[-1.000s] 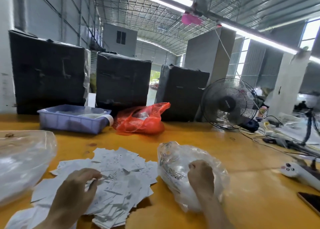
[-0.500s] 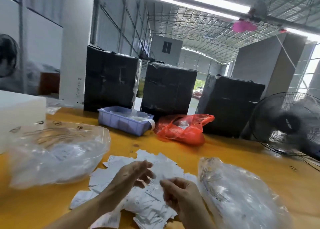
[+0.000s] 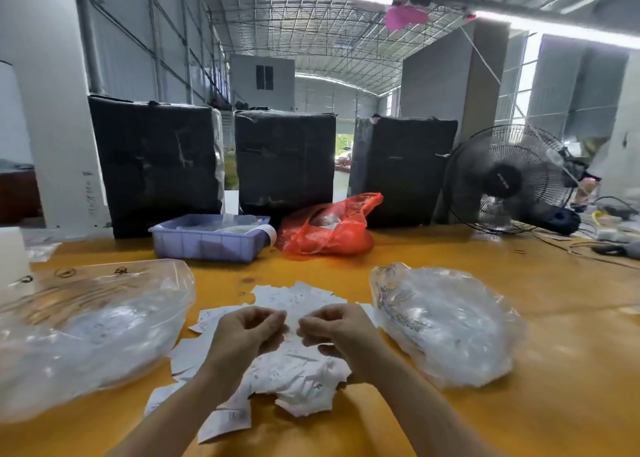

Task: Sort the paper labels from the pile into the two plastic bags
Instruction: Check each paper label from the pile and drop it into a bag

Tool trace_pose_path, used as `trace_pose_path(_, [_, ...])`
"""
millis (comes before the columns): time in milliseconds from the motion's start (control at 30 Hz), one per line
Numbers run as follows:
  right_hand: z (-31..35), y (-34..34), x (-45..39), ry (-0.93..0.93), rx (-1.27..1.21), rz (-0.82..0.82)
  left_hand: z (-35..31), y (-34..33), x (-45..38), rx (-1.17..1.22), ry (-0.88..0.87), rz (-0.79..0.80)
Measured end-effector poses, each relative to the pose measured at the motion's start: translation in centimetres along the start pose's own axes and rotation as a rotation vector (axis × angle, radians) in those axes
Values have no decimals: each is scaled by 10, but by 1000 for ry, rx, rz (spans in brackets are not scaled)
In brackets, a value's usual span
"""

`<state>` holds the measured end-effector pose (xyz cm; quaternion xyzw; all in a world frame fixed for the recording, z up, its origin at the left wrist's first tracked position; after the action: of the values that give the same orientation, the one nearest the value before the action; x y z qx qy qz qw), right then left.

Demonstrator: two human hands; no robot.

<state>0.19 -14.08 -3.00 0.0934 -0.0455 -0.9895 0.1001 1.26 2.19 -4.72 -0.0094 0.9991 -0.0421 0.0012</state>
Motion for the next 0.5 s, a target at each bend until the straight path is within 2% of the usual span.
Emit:
trace_pose_path(133, [-5,0,-3,77,21,-115,3,-4,0,-133,31,77])
trace_pose_path(267, [-8,-9,-2,193,165,-65,2,-7,3,-265,17,166])
trace_pose_path(367, [-8,-11,-3,210,183,-47,1,-7,5,-268,-6,138])
trace_pose_path(433, [-8,-6,-5,240,154,-129,0,-5,4,-229,-22,71])
trace_pose_path(500, [-8,4,-7,313,291,-248,0,-1,3,-148,-21,-8])
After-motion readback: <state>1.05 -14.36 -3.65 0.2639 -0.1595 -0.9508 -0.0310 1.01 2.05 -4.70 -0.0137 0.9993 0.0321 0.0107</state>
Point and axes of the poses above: each hand's wrist, its own x-axis away from the middle knuckle, its own y-axis out of the back of the hand, z = x × y, the point moved 3 cm from there along -x, towards the middle knuckle, and after that the axes turned 8 degrees about y, right-handed, at the moved point
